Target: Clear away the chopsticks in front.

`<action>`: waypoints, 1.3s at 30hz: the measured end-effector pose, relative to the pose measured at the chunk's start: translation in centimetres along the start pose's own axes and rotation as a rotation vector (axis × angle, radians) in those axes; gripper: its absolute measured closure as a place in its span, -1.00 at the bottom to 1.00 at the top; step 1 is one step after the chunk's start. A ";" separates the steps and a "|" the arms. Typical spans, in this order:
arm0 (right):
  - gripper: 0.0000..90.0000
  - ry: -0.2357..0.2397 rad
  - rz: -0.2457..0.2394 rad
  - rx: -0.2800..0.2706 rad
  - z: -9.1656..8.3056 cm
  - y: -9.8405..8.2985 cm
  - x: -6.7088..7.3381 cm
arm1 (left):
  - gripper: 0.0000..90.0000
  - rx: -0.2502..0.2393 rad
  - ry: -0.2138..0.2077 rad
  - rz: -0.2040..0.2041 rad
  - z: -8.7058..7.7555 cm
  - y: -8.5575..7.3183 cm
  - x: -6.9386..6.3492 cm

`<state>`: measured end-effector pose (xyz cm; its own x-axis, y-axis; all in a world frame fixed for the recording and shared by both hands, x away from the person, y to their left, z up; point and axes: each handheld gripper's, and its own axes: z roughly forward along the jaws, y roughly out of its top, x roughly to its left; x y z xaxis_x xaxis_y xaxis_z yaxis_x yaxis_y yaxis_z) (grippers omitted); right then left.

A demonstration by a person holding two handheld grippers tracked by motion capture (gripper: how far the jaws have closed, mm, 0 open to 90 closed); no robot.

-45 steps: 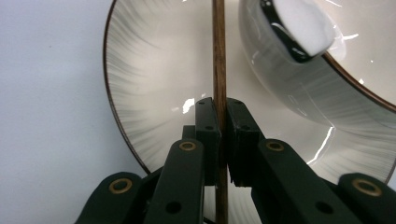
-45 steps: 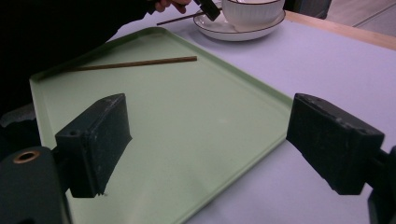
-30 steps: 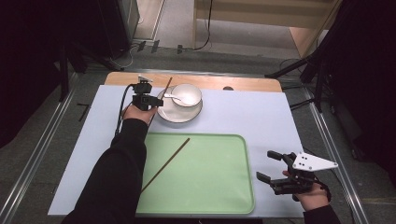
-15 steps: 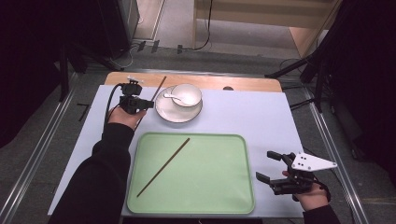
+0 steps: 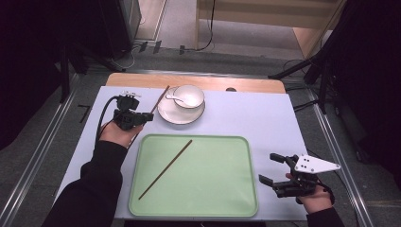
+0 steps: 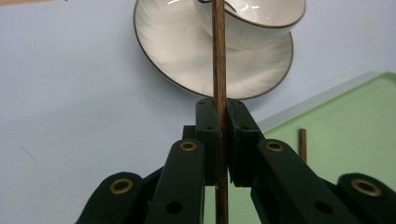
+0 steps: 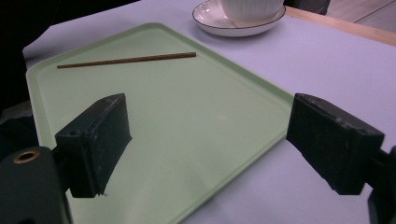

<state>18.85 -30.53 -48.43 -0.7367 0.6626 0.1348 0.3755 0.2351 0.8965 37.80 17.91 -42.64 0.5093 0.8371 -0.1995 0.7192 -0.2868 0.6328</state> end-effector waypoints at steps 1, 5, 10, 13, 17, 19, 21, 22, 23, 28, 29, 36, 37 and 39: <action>-0.69 -0.002 -0.002 -0.001 0.0 0.0 0.0 | 0.91 -0.003 -0.006 -0.002 -0.1 -0.3 -0.1; -0.69 -0.002 -0.002 -0.003 0.0 0.0 0.0 | 0.91 -0.010 -0.004 0.013 -0.2 -1.4 -0.7; -0.69 0.002 -0.005 -0.006 0.0 0.1 0.1 | 0.91 0.010 -0.024 0.027 -0.4 -3.1 -1.6; -0.69 0.003 -0.006 -0.007 0.0 0.1 0.1 | 0.91 0.013 -0.042 0.027 -0.6 -4.0 -1.9; -0.69 0.006 -0.006 -0.008 0.0 0.1 0.1 | 0.91 0.017 -0.055 0.025 -0.7 -5.1 -2.4; -0.69 0.007 -0.009 -0.007 0.0 0.2 0.1 | 0.91 0.014 -0.064 0.014 -0.8 -5.9 -2.7; -0.69 0.007 -0.009 -0.008 0.0 0.2 0.1 | 0.91 0.016 -0.075 0.004 -0.9 -6.8 -3.0; -0.69 0.007 -0.009 -0.011 0.0 0.2 0.1 | 0.91 0.019 -0.083 0.000 -1.0 -7.1 -3.1; -0.69 0.007 -0.010 -0.013 0.0 0.2 0.1 | 0.91 0.020 -0.083 -0.001 -1.1 -7.4 -3.2; -0.69 0.011 -0.011 -0.011 0.1 0.2 0.1 | 0.91 0.043 -0.080 0.009 -0.8 -8.6 -3.6; -0.69 0.012 -0.012 -0.011 0.1 0.2 0.1 | 0.91 0.048 -0.078 0.012 -0.6 -8.8 -3.7; -0.69 0.014 -0.016 -0.014 0.2 0.3 0.0 | 0.91 0.128 -0.073 0.010 1.1 -10.3 -4.2; -0.69 0.013 -0.016 -0.014 0.2 0.3 0.0 | 0.91 0.127 -0.076 0.007 1.3 -10.3 -4.3; -0.69 0.014 -0.015 -0.012 0.2 0.3 0.0 | 0.91 0.125 -0.075 0.002 1.4 -10.4 -4.3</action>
<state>19.09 -30.24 -48.22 -0.7500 0.6491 0.1274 0.3578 0.2361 0.9035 28.82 16.65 -49.44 0.5413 0.8006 -0.2569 0.7691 -0.3480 0.5361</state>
